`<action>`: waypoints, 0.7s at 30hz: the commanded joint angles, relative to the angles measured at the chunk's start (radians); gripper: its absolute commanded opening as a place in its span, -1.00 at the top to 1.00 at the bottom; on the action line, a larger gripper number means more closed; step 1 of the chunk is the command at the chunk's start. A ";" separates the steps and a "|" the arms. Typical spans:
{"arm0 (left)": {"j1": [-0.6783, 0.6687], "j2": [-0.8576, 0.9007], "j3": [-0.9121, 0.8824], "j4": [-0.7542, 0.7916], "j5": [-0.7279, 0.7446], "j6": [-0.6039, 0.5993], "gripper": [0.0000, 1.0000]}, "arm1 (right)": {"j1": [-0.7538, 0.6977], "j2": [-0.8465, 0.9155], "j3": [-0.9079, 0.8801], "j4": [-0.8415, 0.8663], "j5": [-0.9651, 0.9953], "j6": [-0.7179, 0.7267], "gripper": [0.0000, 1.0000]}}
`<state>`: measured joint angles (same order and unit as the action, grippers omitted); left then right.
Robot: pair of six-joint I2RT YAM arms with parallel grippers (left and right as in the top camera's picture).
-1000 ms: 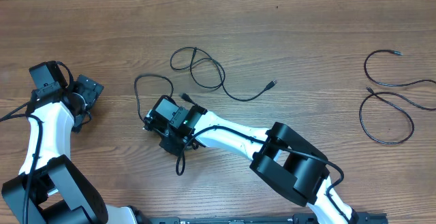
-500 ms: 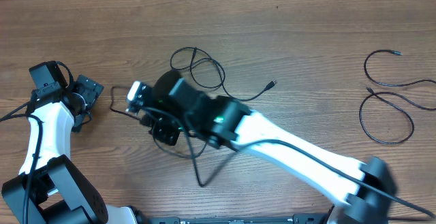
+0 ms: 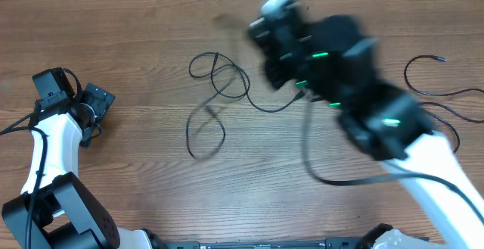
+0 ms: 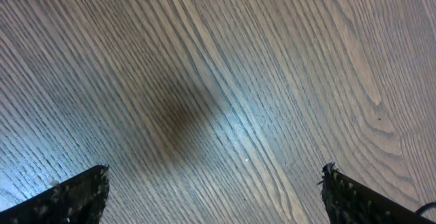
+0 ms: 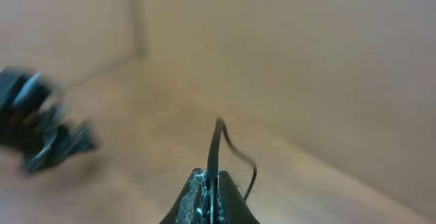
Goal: Untangle cables
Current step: 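Pull the cable with the right gripper far to the right edge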
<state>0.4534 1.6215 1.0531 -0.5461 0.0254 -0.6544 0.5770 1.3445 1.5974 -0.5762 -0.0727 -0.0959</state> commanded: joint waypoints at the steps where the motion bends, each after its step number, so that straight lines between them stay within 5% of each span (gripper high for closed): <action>1: 0.004 0.000 0.014 0.000 -0.007 -0.007 -0.99 | -0.111 -0.093 0.022 0.003 0.019 0.076 0.93; 11: 0.004 0.000 0.014 0.000 -0.007 -0.006 -1.00 | -0.559 -0.156 0.020 -0.106 0.020 0.161 0.93; 21: 0.004 0.000 0.014 0.000 -0.007 -0.006 -0.98 | -0.915 0.093 0.019 -0.341 0.020 0.256 0.93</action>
<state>0.4534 1.6215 1.0527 -0.5465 0.0254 -0.6544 -0.2848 1.3594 1.5993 -0.8967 -0.0628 0.1184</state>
